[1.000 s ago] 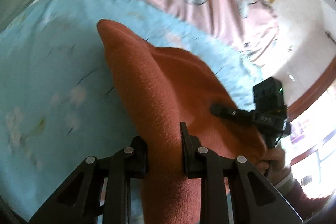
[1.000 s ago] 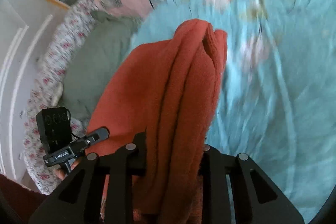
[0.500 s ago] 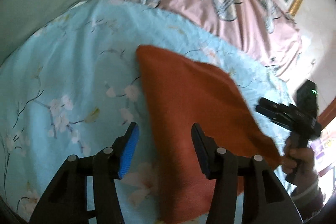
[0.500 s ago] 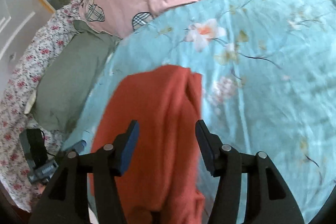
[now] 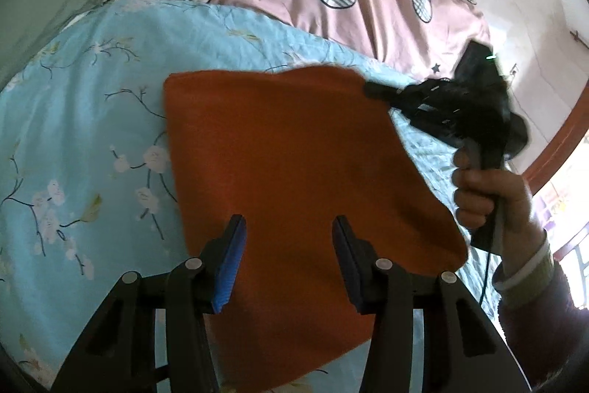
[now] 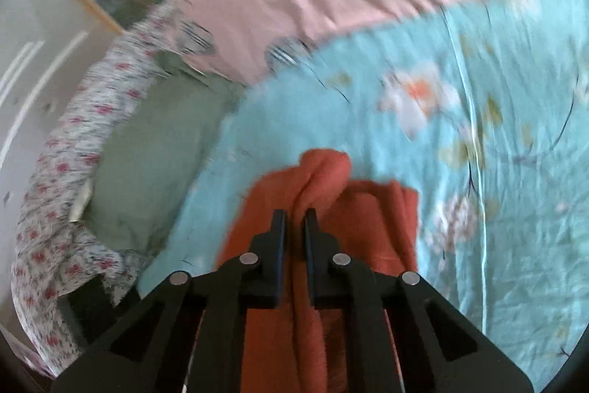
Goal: Fold small clothes
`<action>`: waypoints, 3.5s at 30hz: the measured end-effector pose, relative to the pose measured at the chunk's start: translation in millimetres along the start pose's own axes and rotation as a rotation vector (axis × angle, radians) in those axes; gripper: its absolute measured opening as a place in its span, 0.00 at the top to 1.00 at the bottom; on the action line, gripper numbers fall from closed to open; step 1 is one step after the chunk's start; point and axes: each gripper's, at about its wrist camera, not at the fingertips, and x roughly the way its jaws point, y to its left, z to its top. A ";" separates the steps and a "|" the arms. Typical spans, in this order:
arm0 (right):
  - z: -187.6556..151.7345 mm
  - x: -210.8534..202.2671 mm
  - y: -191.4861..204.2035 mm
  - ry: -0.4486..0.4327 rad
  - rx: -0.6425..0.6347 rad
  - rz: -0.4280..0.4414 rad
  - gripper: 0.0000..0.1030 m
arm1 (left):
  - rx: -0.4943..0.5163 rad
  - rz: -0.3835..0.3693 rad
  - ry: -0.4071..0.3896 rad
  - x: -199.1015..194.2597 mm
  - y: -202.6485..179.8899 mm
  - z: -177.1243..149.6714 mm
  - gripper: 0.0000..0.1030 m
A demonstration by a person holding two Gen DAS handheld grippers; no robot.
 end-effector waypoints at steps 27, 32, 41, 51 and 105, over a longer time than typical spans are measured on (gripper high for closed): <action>-29.1 13.2 -56.0 0.073 0.091 -0.272 0.85 | 0.048 0.023 0.064 27.0 -8.2 -22.0 0.54; -29.3 -1.9 -10.2 0.037 0.024 -0.174 0.84 | 0.004 -0.024 0.063 17.3 -2.0 -21.8 0.54; -40.5 69.7 -50.9 0.181 0.104 -0.302 0.89 | 0.007 -0.014 0.067 15.1 -5.7 -26.7 0.54; -85.9 -9.7 3.9 0.110 0.014 -0.213 0.86 | 0.023 -0.025 0.063 -5.3 -12.8 -33.6 0.55; -239.0 -107.3 73.7 0.148 -0.152 -0.417 0.18 | 0.043 0.403 0.028 -102.7 -29.3 -129.1 0.19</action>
